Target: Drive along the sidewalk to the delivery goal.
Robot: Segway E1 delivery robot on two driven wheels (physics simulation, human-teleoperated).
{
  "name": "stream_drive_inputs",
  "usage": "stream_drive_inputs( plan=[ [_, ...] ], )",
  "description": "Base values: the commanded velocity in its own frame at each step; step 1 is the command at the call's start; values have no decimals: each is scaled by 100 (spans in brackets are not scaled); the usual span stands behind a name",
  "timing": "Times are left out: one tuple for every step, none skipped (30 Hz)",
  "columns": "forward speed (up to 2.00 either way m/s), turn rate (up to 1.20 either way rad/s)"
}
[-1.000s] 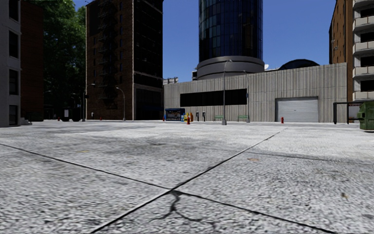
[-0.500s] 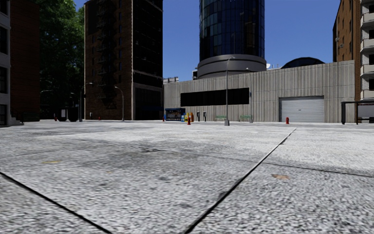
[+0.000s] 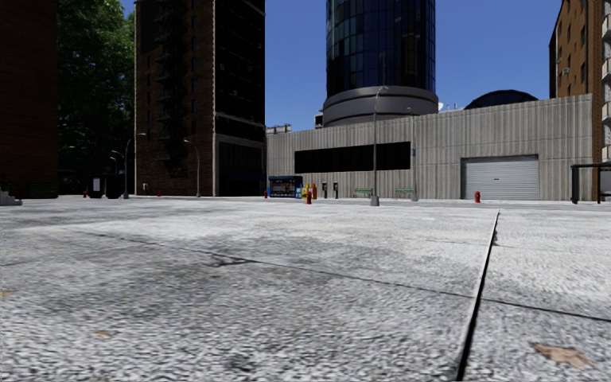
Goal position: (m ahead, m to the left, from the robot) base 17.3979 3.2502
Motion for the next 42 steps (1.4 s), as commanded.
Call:
stream_drive_inputs(
  plan=[
    [199, 7],
    [199, 7],
    [199, 14],
    [199, 17],
    [199, 22],
    [199, 26],
    [199, 26],
    [199, 27],
    [199, 28],
    [199, 28],
    [199, 28],
    [199, 28],
    [199, 28],
    [199, 28],
    [199, 28],
    [199, 28],
    [199, 28],
    [199, 28],
    [199, 28],
    [199, 28],
    [199, 28],
    [199, 28],
    [199, 28],
    [199, 28],
    [199, 28],
    [199, 28],
    [199, 28],
    [199, 28],
    [199, 28],
    [199, 28],
    [199, 28],
    [199, 28],
    [199, 28],
    [199, 28],
    [199, 28],
    [199, 28],
    [199, 28],
    [199, 28],
    [199, 28],
    [199, 28],
    [199, 28],
    [199, 28]
  ],
)
